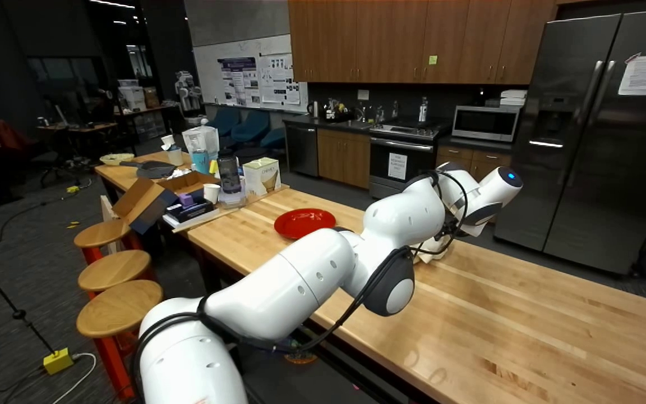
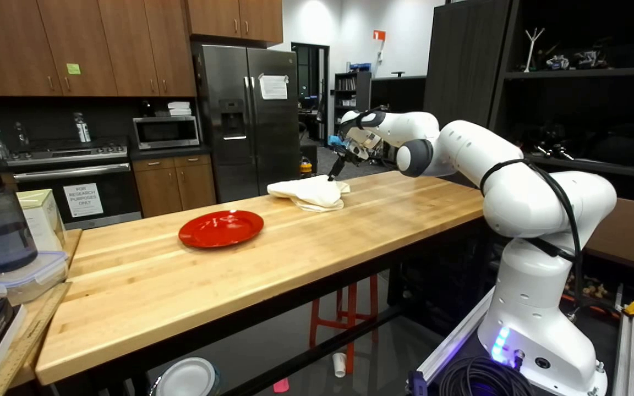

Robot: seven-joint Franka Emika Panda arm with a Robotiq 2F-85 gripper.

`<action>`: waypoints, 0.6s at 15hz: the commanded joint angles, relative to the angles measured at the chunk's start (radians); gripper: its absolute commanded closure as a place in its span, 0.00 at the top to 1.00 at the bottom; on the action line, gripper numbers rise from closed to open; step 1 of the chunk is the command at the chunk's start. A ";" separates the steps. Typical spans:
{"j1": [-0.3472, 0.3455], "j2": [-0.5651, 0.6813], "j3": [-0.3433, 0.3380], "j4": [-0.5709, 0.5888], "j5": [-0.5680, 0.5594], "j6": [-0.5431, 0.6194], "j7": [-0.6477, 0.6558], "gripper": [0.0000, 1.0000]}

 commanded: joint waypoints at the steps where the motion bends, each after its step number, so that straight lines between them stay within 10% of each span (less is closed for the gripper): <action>1: -0.015 0.039 0.042 0.068 -0.035 -0.042 0.118 1.00; 7: -0.031 0.064 0.086 0.095 -0.028 -0.111 0.173 0.97; 8: -0.034 0.065 0.091 0.102 -0.028 -0.118 0.175 0.73; 9: -0.037 0.068 0.097 0.107 -0.028 -0.125 0.179 0.72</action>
